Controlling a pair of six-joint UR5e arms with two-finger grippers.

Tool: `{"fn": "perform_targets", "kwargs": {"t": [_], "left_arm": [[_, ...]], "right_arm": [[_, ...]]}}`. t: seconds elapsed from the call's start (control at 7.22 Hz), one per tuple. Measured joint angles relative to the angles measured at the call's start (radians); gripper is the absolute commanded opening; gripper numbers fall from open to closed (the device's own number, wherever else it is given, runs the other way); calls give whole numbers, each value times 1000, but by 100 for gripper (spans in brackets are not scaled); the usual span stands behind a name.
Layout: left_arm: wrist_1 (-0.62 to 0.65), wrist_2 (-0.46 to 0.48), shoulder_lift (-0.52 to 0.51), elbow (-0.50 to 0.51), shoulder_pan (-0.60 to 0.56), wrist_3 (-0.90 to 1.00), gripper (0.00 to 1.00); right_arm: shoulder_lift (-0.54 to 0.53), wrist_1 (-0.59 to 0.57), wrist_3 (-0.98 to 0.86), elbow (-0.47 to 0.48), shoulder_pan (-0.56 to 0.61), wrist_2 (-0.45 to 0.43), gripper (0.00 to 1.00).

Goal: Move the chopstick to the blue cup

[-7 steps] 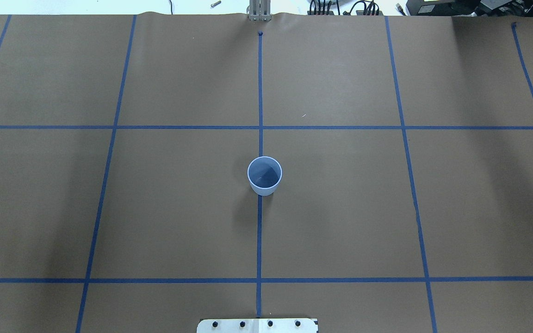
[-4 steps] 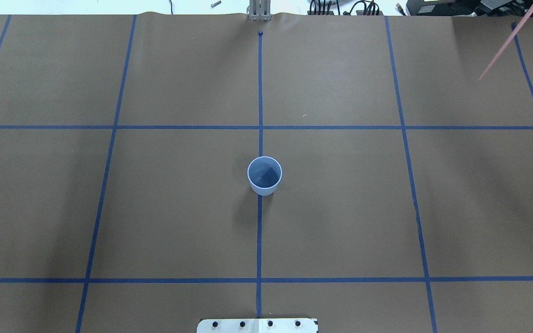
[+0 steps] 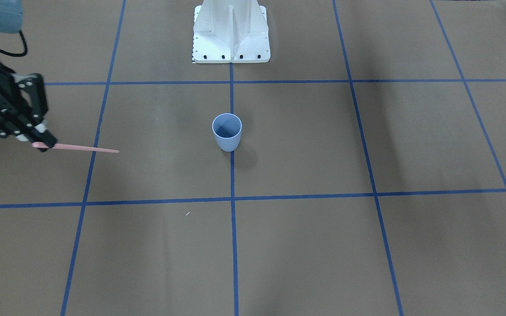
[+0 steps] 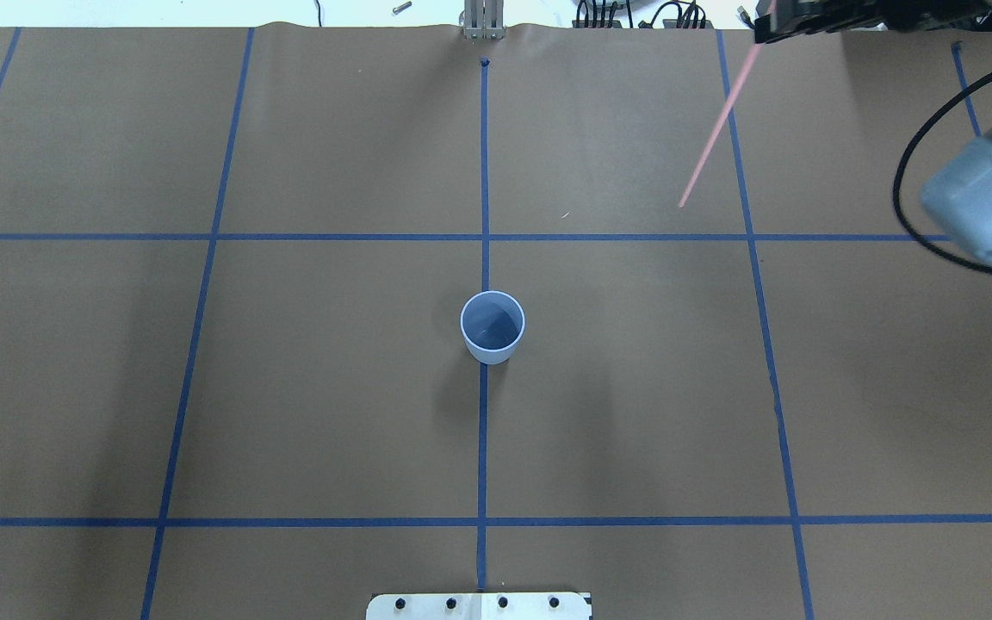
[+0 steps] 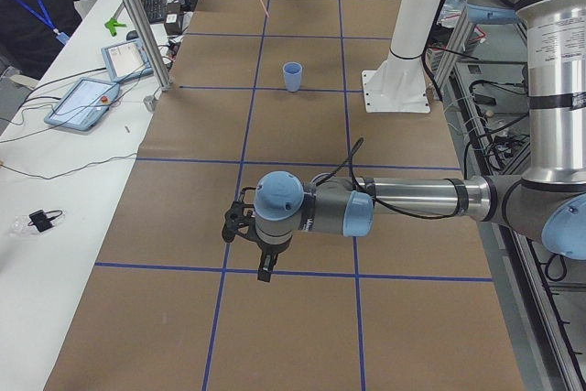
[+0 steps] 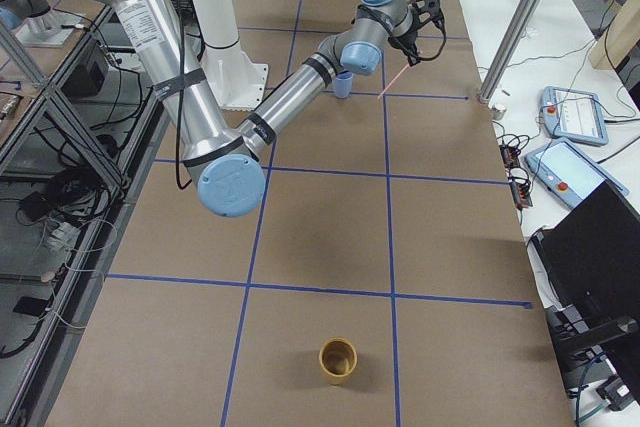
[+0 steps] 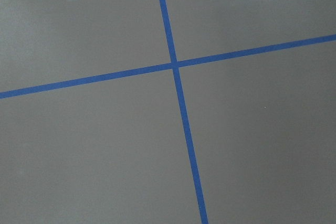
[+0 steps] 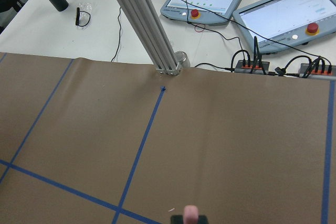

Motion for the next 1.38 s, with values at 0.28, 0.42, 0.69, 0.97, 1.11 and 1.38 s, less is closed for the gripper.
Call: {"fn": "perform_targets", "kwargs": {"t": [0.28, 0.42, 0.69, 0.97, 1.11, 1.38], "left_arm": [[0, 0, 4, 2, 0, 0, 98], [0, 1, 4, 4, -1, 0, 98], [0, 0, 9, 6, 0, 0, 98], [-1, -1, 19, 6, 0, 0, 98], [-2, -1, 22, 5, 0, 0, 98], [-3, -1, 27, 3, 0, 0, 98]], "right_arm": [[121, -217, 81, 41, -203, -196, 0], [185, -332, 108, 53, -287, -285, 0], [282, -476, 167, 46, -425, -435, 0], [373, -586, 198, 3, -485, -505, 0], [386, -604, 203, -12, -506, -541, 0], [388, -613, 209, -37, -547, -606, 0]]}}
